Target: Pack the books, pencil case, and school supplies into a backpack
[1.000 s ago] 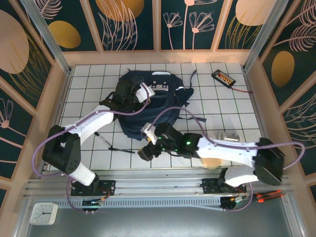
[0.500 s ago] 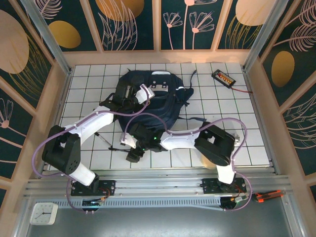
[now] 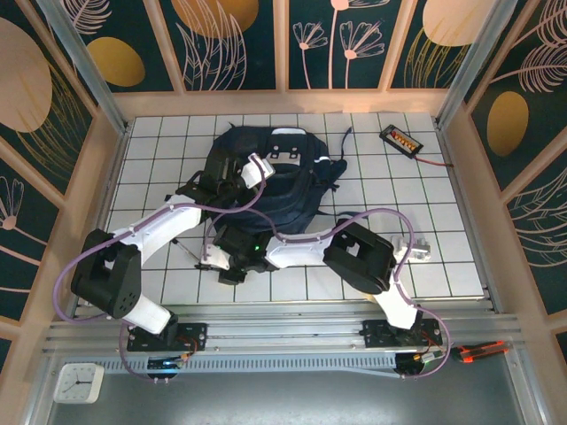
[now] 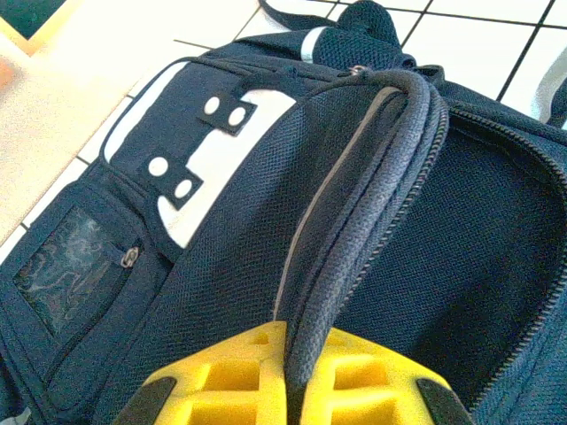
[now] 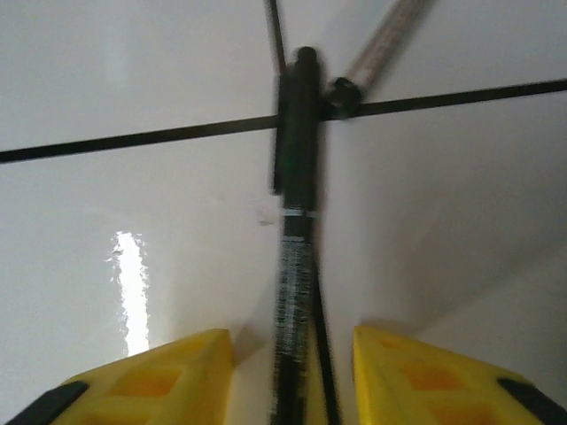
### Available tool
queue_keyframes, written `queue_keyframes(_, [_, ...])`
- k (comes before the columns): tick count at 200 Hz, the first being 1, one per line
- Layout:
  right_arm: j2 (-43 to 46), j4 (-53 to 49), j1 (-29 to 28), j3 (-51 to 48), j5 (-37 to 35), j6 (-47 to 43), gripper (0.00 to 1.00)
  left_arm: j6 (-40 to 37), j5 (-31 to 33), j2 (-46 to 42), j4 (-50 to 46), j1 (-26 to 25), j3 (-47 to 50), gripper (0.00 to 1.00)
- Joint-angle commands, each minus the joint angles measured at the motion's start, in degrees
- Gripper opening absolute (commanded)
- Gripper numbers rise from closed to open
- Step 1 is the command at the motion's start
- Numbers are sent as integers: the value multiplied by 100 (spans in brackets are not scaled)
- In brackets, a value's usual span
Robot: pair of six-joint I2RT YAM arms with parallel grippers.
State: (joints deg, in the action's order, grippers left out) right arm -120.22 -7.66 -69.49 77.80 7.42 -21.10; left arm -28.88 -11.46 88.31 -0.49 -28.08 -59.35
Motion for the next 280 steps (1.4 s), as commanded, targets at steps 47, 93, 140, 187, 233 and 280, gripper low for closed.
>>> queue_keyframes(47, [219,-328,-159,-338,-889,-116,1,-39,179,-175,398,66,115,0])
queue_keyframes(93, [1543,32,-45,-835,-871,633,0,213,268,-93,414,65,-56,0])
queue_keyframes(140, [4250,341,42,-2305,-205,3650,0,913,599,-316,358,68,-349,0])
queue_keyframes(187, [5445,872,849,-2840,354,6759,0,1521,654,-723,559,65,-91,0])
queue_keyframes(233, [5409,672,1623,-2900,967,8194,0,1849,522,-917,708,65,99,0])
queue_keyframes(280, [5160,783,2489,-3092,1466,8930,0,1912,109,-1100,867,57,325,0])
